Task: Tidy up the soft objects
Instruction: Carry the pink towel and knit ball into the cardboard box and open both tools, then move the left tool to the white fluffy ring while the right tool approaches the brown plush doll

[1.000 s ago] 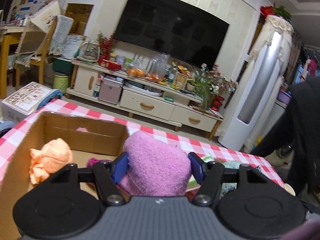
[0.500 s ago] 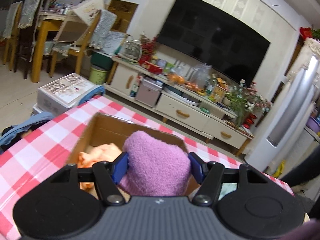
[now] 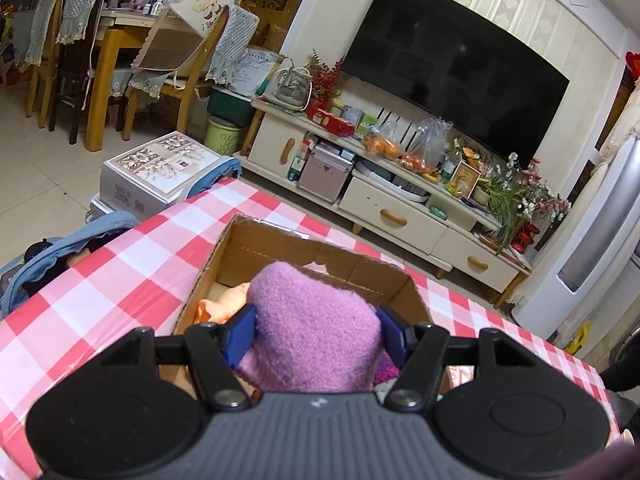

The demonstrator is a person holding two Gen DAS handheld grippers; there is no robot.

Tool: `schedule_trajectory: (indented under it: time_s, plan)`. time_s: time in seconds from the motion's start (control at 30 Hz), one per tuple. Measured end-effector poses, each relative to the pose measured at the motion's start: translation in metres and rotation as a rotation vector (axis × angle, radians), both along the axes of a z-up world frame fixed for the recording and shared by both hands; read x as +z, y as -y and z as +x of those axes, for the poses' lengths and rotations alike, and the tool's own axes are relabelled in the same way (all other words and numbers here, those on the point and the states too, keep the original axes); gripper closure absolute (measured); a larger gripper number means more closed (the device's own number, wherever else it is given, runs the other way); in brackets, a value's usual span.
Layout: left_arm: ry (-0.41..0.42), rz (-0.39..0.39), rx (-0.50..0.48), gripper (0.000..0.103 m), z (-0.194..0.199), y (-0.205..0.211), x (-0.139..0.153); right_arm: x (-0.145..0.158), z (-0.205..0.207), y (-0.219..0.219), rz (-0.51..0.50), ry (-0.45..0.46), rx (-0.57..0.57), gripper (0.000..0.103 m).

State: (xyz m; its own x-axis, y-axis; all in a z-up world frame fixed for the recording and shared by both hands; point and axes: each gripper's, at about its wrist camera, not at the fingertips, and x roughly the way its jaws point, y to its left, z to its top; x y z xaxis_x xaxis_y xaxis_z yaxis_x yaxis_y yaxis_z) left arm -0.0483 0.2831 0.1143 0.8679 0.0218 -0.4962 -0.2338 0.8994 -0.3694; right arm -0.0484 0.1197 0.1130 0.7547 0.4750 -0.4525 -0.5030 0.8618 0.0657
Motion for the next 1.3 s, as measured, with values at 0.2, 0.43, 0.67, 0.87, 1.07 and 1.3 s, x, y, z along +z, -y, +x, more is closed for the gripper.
schedule_trajectory:
  time_s: [0.2, 0.43, 0.67, 0.87, 1.07, 1.3]
  plan:
    - [-0.028, 0.006, 0.012, 0.031, 0.002, -0.003, -0.002, 0.001, 0.003, 0.003, 0.001, -0.015, 0.01, 0.007]
    - [-0.026, 0.023, 0.016, 0.026, 0.001, 0.0, -0.001, 0.008, -0.009, 0.013, 0.016, 0.019, -0.02, 0.003]
    - [-0.007, 0.038, 0.01, 0.025, 0.001, 0.007, 0.002, 0.014, -0.015, 0.042, 0.095, 0.013, -0.105, 0.003]
    - [0.004, 0.056, -0.026, 0.025, 0.004, 0.023, 0.005, 0.012, -0.019, 0.071, 0.147, 0.005, -0.194, 0.002]
    - [0.018, 0.087, -0.077, 0.025, 0.005, 0.044, 0.007, 0.004, -0.022, 0.095, 0.156, -0.004, -0.261, 0.002]
    - [0.022, 0.11, -0.125, 0.019, 0.007, 0.069, 0.007, 0.001, -0.026, 0.11, 0.142, 0.015, -0.304, 0.002]
